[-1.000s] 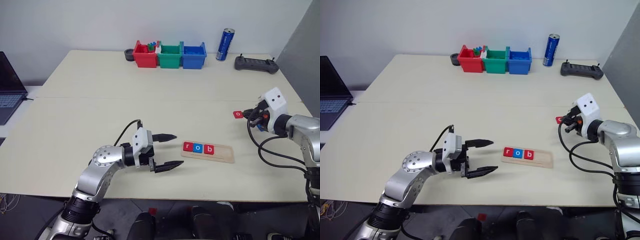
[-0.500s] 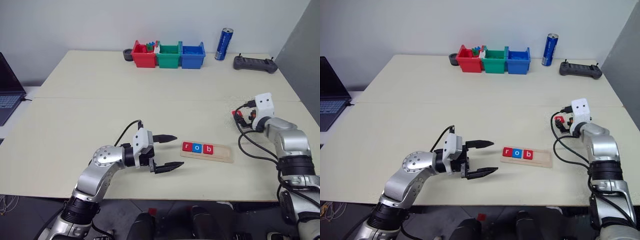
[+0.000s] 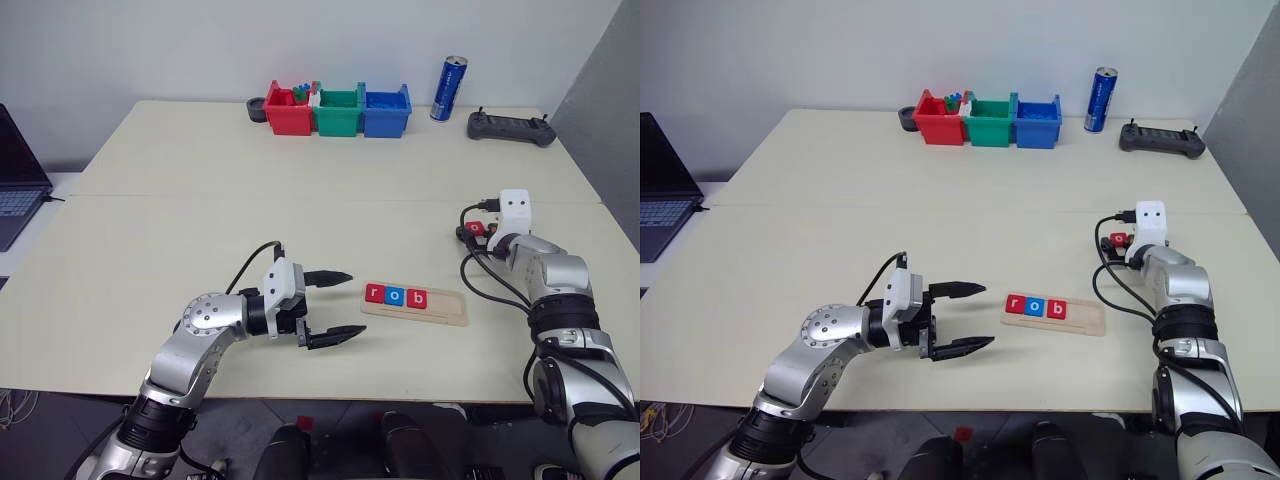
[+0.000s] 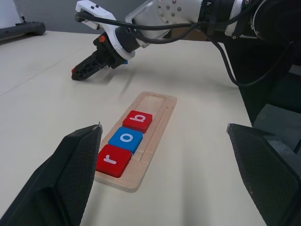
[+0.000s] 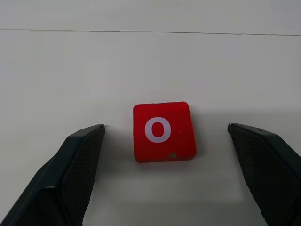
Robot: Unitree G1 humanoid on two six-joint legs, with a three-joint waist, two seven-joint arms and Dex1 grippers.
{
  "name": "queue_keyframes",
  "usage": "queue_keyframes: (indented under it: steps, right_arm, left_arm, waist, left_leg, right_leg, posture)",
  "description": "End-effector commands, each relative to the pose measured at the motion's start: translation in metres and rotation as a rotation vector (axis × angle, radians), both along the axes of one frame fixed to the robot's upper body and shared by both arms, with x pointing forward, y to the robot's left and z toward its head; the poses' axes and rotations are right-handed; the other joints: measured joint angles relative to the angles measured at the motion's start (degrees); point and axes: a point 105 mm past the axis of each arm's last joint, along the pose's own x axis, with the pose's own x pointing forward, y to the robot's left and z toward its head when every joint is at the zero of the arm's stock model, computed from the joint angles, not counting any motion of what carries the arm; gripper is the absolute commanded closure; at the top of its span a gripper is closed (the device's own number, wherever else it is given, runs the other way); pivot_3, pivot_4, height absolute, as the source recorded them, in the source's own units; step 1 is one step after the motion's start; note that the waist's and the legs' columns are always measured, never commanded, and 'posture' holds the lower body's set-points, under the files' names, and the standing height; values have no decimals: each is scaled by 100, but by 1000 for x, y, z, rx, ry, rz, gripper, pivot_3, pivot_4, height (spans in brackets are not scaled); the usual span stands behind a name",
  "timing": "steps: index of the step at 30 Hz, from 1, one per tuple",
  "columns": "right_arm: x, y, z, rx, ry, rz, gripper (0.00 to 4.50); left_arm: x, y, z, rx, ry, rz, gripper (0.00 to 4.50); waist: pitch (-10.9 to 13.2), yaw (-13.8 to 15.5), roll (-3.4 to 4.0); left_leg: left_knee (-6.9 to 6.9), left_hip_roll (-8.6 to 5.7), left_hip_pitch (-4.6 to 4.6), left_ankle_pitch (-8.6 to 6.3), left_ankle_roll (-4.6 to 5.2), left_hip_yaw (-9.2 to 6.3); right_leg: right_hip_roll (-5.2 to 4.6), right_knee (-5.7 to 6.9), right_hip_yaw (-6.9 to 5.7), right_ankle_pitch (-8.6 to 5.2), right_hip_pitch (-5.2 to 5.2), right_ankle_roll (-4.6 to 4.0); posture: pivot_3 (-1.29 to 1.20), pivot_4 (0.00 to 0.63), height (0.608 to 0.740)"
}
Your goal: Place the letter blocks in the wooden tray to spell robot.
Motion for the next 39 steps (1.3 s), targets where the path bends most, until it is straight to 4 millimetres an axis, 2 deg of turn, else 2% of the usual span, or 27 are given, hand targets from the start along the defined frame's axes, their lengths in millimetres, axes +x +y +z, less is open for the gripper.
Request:
queue_keyframes:
  steps: [1,8,11,14,18,21,25,28,34,39]
  right_arm:
    - [4,1,10,28,-34,-11,530]
    - [3,2,12,11,-45,2,3020]
    - [1,3,16,-11,-54,25,3047]
    - [-11,7,31,-41,-67,108,3047]
    - [-44,9,53,-103,-58,262,3047]
    - [-73,14,56,-135,-2,379,3047]
    - [-122,24,43,-240,115,644,3047]
    - [-145,15,26,-336,182,774,3047]
    - [-156,-1,12,-399,218,875,3047]
    - [-154,-8,0,-435,241,912,3047]
  left_arm:
    - [-2,1,7,-9,-40,-8,0]
    - [-2,1,6,-9,-41,-10,0]
    - [-1,1,6,-10,-42,-11,0]
    - [-2,1,6,-11,-41,-12,0]
    - [-3,2,4,-9,-37,-12,0]
    - [-4,2,3,-10,-33,-13,0]
    - [-4,2,2,-11,-31,-23,0]
    - [-3,-1,2,-12,-32,-35,0]
    - [-2,-3,4,-14,-34,-47,0]
    - [-3,-3,4,-13,-35,-51,0]
  waist:
    - [0,-1,0]
    - [0,-25,1]
    - [0,-26,1]
    - [1,-23,3]
    - [3,25,7]
    - [2,26,7]
    - [3,53,7]
    - [3,56,5]
    - [4,5,4]
    - [5,26,2]
  left_leg:
    - [0,0,0,0,0,0]
    - [0,2,1,0,0,0]
    - [0,2,1,0,0,0]
    - [-1,2,0,0,0,-2]
    - [-1,-2,-9,0,0,-7]
    - [-1,-2,-11,0,0,-10]
    - [-2,0,-10,-1,1,-13]
    - [-1,0,-10,-1,1,-9]
    - [1,7,3,0,1,11]
    - [5,6,0,0,0,8]
  right_leg:
    - [0,0,0,0,0,0]
    - [3,1,1,0,0,0]
    - [3,1,1,0,0,0]
    - [3,1,1,0,-1,0]
    - [0,-2,-1,0,-3,1]
    - [-1,-6,-4,-1,-2,1]
    - [1,-10,-8,-2,0,2]
    - [2,-15,-7,-3,3,4]
    - [5,-16,4,-3,4,5]
    - [4,-15,4,-2,4,4]
  posture:
    - [0,150,740]
    - [0,150,740]
    - [0,150,740]
    - [0,150,740]
    - [0,150,740]
    - [0,150,740]
    - [0,150,740]
    - [0,150,740]
    - [0,150,740]
    - [0,150,740]
